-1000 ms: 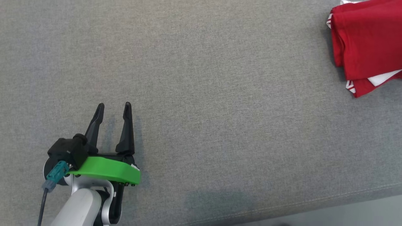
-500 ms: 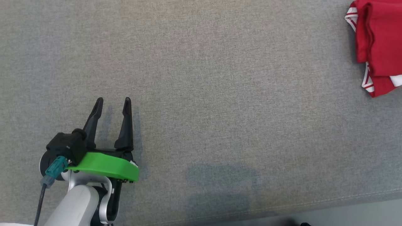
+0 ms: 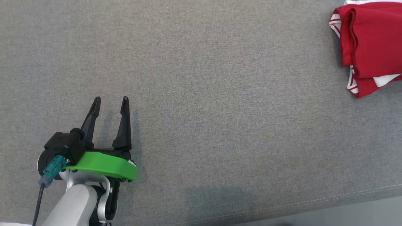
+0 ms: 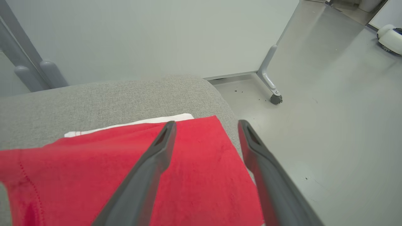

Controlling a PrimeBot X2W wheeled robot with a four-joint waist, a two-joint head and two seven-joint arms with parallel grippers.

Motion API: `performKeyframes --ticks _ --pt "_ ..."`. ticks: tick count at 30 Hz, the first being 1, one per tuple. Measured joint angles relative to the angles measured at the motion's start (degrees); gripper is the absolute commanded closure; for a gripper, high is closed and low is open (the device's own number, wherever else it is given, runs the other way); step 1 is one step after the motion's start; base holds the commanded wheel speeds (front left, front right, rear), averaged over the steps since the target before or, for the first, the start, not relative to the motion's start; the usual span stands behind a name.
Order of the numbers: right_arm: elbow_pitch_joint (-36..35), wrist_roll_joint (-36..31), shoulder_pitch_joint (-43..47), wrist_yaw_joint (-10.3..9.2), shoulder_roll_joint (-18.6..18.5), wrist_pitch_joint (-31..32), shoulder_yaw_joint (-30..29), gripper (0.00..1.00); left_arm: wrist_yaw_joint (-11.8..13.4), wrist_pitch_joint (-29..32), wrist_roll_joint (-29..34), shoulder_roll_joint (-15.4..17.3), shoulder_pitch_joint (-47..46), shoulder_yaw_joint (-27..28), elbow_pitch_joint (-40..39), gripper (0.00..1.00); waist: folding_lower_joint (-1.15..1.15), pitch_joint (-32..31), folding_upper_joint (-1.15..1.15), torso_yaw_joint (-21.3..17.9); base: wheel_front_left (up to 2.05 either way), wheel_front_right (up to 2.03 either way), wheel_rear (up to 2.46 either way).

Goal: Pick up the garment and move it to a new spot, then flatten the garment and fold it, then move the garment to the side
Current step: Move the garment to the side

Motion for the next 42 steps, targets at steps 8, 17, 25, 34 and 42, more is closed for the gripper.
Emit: performKeyframes --ticks 8,17,25,34,42 --pt "-1.8 2.4 -0.5 0.00 4.2 -1.8 7.9 0.00 -0.8 -1.1 -1.0 -0.8 -0.5 0.0 1.8 0.00 0.00 -4.7 -0.01 -1.2 0.00 0.00 0.00" --pt "-9.7 10.1 3.5 0.00 6.2 -3.3 19.0 0.00 -1.0 -3.7 -2.0 -3.0 -0.3 2.2 4.6 0.00 0.00 -11.0 -0.02 -1.9 0.00 0.00 0.00" --pt "-21.1 18.8 13.5 0.00 7.1 -3.6 24.1 0.00 -0.2 -4.6 -0.6 -4.4 3.2 3.7 6.3 0.00 0.00 -16.4 -0.02 -1.6 0.00 0.00 0.00" --pt "-39.5 19.7 29.7 0.00 9.5 -0.6 21.3 0.00 0.2 -4.8 0.5 -4.9 8.6 5.4 7.2 0.00 0.00 -21.4 -0.02 -0.9 0.00 0.00 0.00" --pt "-58.6 14.0 45.9 -0.01 17.8 6.0 16.1 0.00 0.4 -4.9 1.5 -5.8 12.6 7.1 6.9 0.00 0.00 -23.5 -0.02 -0.5 0.00 0.00 0.00"
